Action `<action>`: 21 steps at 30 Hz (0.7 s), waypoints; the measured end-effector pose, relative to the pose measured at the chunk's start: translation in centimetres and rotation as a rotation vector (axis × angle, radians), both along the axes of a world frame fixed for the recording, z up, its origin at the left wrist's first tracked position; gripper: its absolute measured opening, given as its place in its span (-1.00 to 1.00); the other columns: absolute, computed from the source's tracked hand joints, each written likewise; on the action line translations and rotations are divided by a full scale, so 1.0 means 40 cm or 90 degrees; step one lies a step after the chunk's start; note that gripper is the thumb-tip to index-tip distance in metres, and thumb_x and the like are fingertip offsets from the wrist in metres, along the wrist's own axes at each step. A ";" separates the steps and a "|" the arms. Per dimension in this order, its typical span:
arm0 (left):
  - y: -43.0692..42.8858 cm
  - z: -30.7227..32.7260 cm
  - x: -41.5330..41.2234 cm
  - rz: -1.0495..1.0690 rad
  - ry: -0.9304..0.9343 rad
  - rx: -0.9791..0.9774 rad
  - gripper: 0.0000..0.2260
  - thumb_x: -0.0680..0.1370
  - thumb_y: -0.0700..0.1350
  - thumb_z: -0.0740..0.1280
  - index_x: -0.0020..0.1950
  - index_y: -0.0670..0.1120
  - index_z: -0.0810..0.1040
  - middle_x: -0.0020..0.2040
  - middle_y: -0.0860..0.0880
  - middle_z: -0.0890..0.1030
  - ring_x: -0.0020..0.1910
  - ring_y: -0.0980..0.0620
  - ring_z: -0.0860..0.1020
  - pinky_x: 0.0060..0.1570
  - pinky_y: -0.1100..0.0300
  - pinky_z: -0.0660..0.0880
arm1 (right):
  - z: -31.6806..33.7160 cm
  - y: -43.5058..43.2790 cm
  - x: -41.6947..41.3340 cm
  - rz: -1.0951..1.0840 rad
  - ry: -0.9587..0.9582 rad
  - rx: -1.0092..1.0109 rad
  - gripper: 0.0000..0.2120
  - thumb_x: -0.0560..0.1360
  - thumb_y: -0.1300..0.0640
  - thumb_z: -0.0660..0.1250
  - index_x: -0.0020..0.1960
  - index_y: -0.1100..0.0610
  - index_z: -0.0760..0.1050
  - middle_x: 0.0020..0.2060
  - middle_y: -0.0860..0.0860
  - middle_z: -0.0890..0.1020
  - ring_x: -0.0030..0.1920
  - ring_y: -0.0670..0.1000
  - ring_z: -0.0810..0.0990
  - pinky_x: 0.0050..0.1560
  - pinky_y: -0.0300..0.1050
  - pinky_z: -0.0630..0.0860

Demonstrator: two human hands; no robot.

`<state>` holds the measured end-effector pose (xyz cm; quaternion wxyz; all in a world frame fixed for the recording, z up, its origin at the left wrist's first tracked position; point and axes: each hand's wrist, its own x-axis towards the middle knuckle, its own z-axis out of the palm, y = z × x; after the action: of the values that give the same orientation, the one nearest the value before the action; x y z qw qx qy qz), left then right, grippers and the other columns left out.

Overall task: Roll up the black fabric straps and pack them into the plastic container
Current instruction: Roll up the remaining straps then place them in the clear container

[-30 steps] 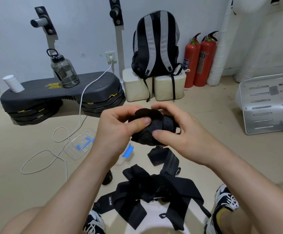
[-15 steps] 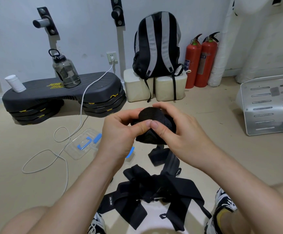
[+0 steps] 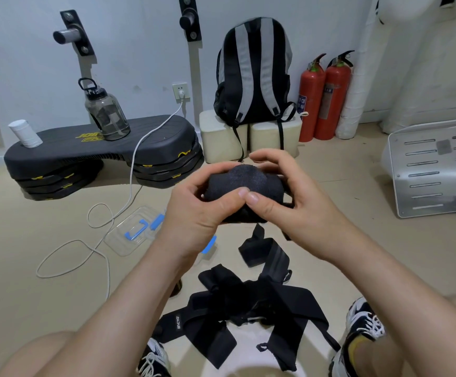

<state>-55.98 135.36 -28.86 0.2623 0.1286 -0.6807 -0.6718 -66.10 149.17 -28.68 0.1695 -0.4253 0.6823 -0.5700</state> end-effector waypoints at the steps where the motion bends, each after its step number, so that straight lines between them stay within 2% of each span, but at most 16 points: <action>1: -0.002 0.004 0.001 0.004 0.008 -0.042 -0.68 0.29 -0.16 0.54 0.02 -0.02 0.67 -0.08 0.01 0.69 -0.06 0.01 0.67 -0.13 0.12 0.63 | 0.001 -0.001 -0.006 0.006 -0.049 0.015 -0.53 0.40 -0.16 0.41 0.28 -0.09 0.45 0.06 -0.11 0.62 0.06 -0.01 0.64 0.11 0.08 0.61; 3: -0.001 0.006 0.003 0.000 0.014 -0.091 -0.71 0.27 -0.19 0.53 -0.03 -0.01 0.67 -0.16 0.07 0.68 -0.15 0.12 0.65 -0.18 0.26 0.59 | 0.001 -0.004 -0.013 0.020 -0.109 0.035 -0.51 0.34 -0.22 0.44 0.20 -0.05 0.55 0.03 0.09 0.66 -0.02 0.20 0.67 -0.02 0.32 0.61; 7: 0.005 -0.001 -0.001 -0.006 0.012 -0.106 -0.74 0.28 -0.21 0.51 -0.06 -0.02 0.66 -0.18 0.08 0.67 -0.19 0.14 0.65 -0.21 0.29 0.58 | -0.013 -0.016 -0.008 -0.001 -0.216 -0.012 -0.63 0.36 -0.08 0.47 0.08 0.10 0.65 -0.05 0.24 0.68 -0.14 0.20 0.68 -0.05 0.42 0.55; 10: 0.005 -0.020 -0.004 0.011 0.012 -0.132 -0.72 0.32 -0.11 0.53 0.01 0.03 0.64 -0.05 0.07 0.67 -0.04 0.03 0.65 -0.10 0.15 0.62 | -0.022 -0.027 0.005 -0.026 -0.301 -0.053 -0.67 0.36 0.00 0.47 0.06 0.14 0.66 0.02 0.29 0.66 0.04 0.38 0.64 0.06 0.57 0.45; 12: 0.011 -0.031 -0.007 0.014 0.003 -0.164 -0.67 0.37 -0.04 0.51 0.12 0.07 0.59 0.05 0.09 0.63 0.06 -0.01 0.61 0.00 0.09 0.61 | -0.022 -0.032 0.008 -0.059 -0.329 -0.077 -0.67 0.34 0.04 0.47 0.06 0.15 0.66 0.04 0.28 0.66 0.09 0.42 0.59 0.08 0.61 0.40; 15: 0.017 -0.035 -0.009 -0.063 -0.036 -0.090 -0.67 0.48 -0.02 0.48 0.20 0.15 0.51 0.01 0.17 0.59 0.02 -0.07 0.64 -0.12 0.04 0.65 | -0.024 -0.028 0.004 -0.116 -0.289 -0.095 -0.70 0.32 0.05 0.47 0.04 0.05 0.68 0.00 0.16 0.70 0.03 0.28 0.67 -0.02 0.38 0.55; 17: 0.018 -0.030 -0.010 -0.084 -0.040 -0.040 -0.68 0.47 0.01 0.41 0.21 0.14 0.50 -0.03 0.16 0.60 -0.05 -0.06 0.67 -0.17 0.02 0.65 | -0.030 -0.027 0.006 -0.138 -0.239 -0.112 -0.74 0.34 0.06 0.47 0.03 0.02 0.69 -0.05 0.07 0.71 -0.03 0.12 0.69 -0.15 0.09 0.61; 19: 0.022 -0.027 -0.013 -0.058 -0.007 -0.020 -0.73 0.48 -0.01 0.40 0.17 0.06 0.52 -0.04 0.14 0.63 -0.06 -0.02 0.68 -0.14 0.05 0.65 | -0.035 -0.029 0.012 -0.149 -0.157 -0.127 -0.78 0.39 0.09 0.45 0.04 0.01 0.68 -0.08 -0.01 0.71 -0.03 -0.02 0.68 -0.07 -0.11 0.60; 21: 0.026 -0.032 -0.018 -0.027 0.025 -0.008 -0.78 0.52 -0.04 0.45 0.14 0.03 0.55 0.04 0.03 0.63 0.02 -0.08 0.66 -0.07 0.02 0.64 | -0.033 -0.031 0.011 -0.156 -0.087 -0.124 -0.74 0.41 0.06 0.40 0.09 0.02 0.66 -0.04 -0.08 0.69 -0.02 -0.12 0.65 -0.06 -0.22 0.54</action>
<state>-56.70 136.38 -30.12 0.2626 0.0991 -0.6823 -0.6750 -65.65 147.95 -29.99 0.1028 -0.3140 0.6575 -0.6772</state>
